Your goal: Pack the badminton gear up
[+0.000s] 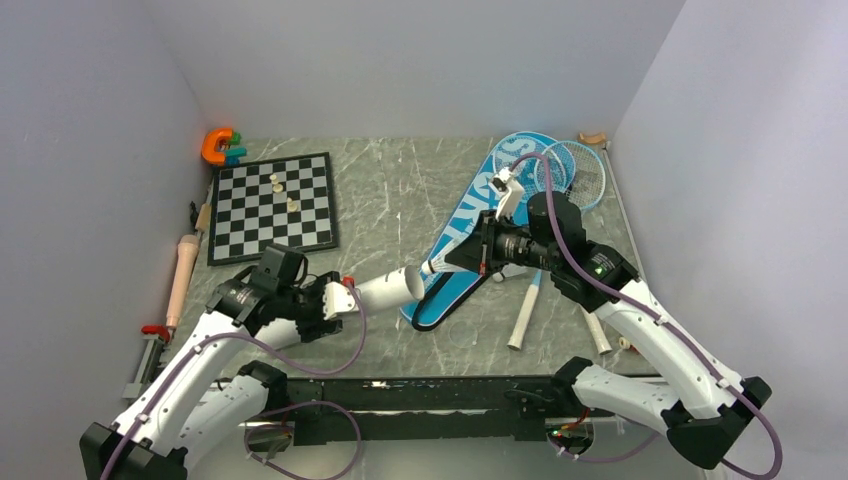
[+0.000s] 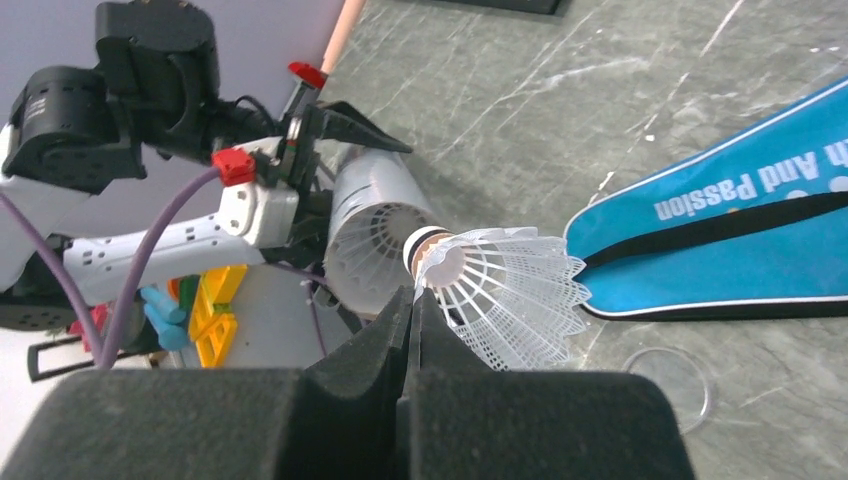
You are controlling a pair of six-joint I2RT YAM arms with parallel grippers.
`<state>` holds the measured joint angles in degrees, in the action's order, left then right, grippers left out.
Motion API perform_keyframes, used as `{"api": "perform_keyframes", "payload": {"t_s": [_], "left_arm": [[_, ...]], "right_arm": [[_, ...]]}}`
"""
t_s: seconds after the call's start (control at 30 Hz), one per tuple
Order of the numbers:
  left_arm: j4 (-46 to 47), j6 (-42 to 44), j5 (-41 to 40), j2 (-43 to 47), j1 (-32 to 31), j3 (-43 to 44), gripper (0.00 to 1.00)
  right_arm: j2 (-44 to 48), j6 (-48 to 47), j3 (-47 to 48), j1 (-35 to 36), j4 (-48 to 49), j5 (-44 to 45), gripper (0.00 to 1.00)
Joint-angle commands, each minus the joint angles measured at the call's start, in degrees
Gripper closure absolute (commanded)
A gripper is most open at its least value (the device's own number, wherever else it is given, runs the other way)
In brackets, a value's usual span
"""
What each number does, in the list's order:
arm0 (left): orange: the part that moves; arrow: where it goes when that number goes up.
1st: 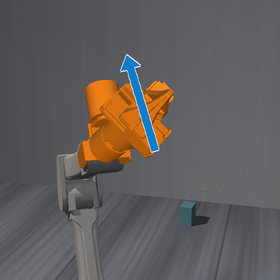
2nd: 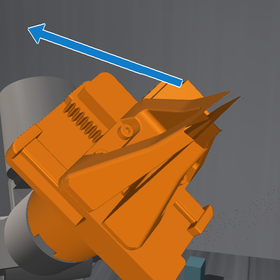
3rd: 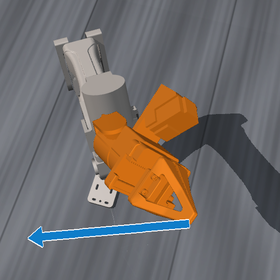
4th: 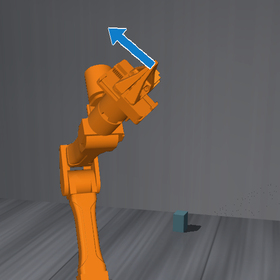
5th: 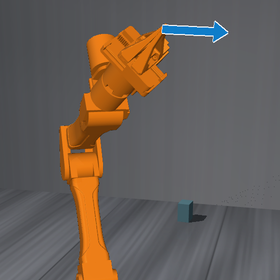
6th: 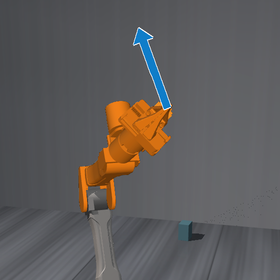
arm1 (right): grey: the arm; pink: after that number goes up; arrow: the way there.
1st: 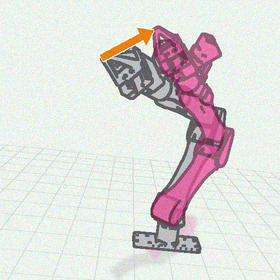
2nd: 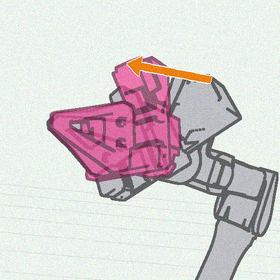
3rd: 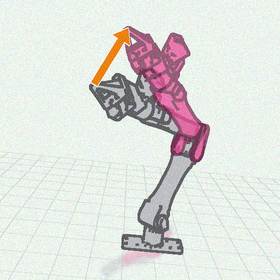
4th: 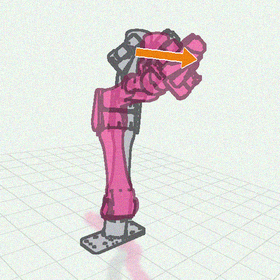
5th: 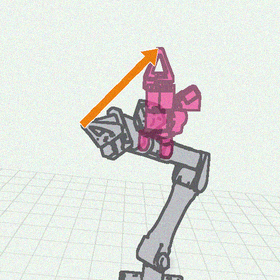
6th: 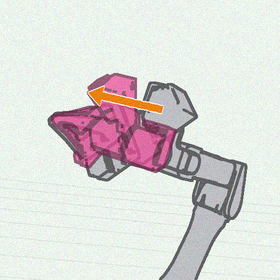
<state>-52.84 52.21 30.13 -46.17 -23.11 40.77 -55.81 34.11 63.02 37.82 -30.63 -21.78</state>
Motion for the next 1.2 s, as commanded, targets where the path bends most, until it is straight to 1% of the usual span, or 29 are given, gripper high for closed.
{"api": "perform_keyframes", "payload": {"t_s": [0.0,0.17,0.3,0.47,0.5,0.57,0.63,0.67,0.73,0.8,0.87,1.0,1.17], "left_arm": [[2.6,-0.8,1.3,-0.3,-0.2,1.7,0.9],[2.8,-1.0,1.4,-0.8,-0.3,2.2,0.9],[3.0,-1.2,1.8,-0.9,-0.4,2.9,0.9],[2.6,-1.2,2.1,-1.0,-0.4,3.3,0.9],[2.3,-1.1,2.2,-1.0,-0.4,3.5,0.9],[2.1,-0.9,2.1,-0.9,-0.4,3.8,0.9],[2.2,-1.1,2.1,-0.9,-0.4,3.7,0.9],[2.1,-1.2,2.3,-0.8,-0.4,3.6,0.9],[1.5,-1.0,2.4,-0.5,-0.4,3.7,0.9],[1.1,-0.8,2.3,-0.3,-0.3,3.6,0.9],[1.1,-0.7,2.3,-0.1,-0.4,3.4,0.9],[1.6,-1.1,3.1,0.1,-0.4,3.3,0.9],[1.3,-1.1,3.6,0.4,-0.4,3.6,0.9]], "right_arm": [[-0.6,1.1,3.1,3.0,-0.9,0.8,1.0],[-2.6,2.2,2.8,7.1,1.9,1.8,1.0],[-5.8,1.8,4.0,10.6,2.5,5.0,1.0],[-8.4,3.0,3.1,12.2,7.0,6.3,1.0],[-8.6,3.3,2.9,12.2,7.8,6.2,0.98],[-8.3,3.9,2.1,12.2,9.4,5.8,0.89],[-7.1,4.4,1.2,12.2,10.4,5.8,0.64],[-6.3,4.7,0.9,12.2,10.7,5.7,0.54],[-4.7,4.7,0.8,12.2,10.2,6.0,0.43],[-3.3,4.5,1.1,12.1,9.6,6.0,0.33],[-2.1,4.2,1.6,12.0,8.6,6.1,0.31],[0.5,3.0,2.8,10.8,4.5,8.7,0.3],[0.8,2.3,-0.1,7.5,1.2,10.1,0.31]]}}
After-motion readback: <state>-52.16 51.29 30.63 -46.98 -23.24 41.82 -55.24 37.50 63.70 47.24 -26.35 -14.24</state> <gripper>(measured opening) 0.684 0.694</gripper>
